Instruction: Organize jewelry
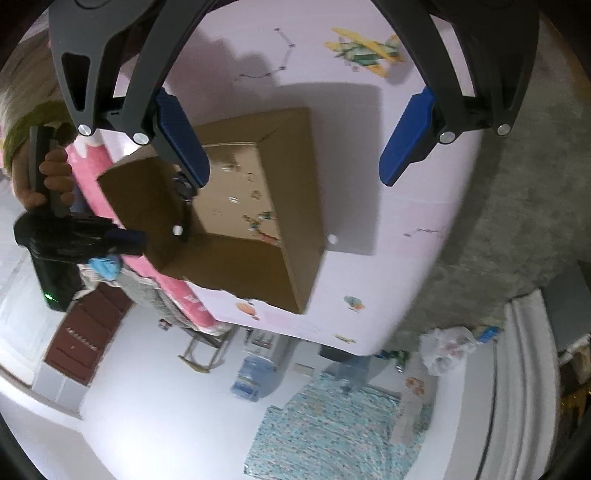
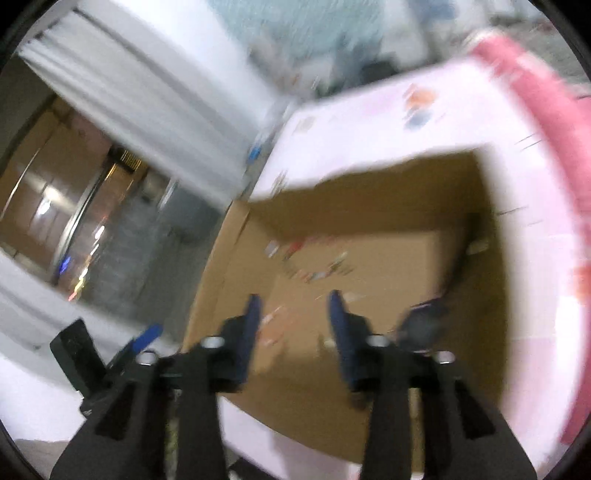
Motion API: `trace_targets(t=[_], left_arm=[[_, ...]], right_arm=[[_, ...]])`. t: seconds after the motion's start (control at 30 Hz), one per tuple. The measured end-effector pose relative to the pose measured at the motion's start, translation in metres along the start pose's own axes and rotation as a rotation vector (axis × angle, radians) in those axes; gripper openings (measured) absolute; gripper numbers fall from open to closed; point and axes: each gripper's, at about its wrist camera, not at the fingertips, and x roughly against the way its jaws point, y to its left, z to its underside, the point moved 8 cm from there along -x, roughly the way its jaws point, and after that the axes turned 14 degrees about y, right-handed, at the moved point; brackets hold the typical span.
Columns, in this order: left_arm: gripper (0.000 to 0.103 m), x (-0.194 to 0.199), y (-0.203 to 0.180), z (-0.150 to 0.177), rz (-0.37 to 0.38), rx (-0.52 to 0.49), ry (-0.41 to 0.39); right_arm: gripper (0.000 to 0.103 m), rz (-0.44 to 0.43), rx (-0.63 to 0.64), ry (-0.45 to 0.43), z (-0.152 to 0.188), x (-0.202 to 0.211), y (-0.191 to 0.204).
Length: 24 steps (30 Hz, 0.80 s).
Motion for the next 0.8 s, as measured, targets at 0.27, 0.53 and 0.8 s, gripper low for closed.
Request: trace_targets(t=[0.27, 0.53, 0.8], left_arm=[[0.09, -0.048, -0.022, 0.005, 0.144, 0.021, 0.104], [0.091, -0.071, -0.044, 0.01, 0.127, 0.004, 0.136], [0.091, -0.065, -0.052, 0.018, 0.129, 0.0, 0.139]], right_arm=[[0.063, 0.246, -0.201, -0.183, 0.051, 0.067, -0.093], [0.063, -0.126, -0.32, -0.019, 0.077, 0.01, -0.104], [0.063, -0.018, -0.275, -0.031, 0.087, 0.013, -0.09]])
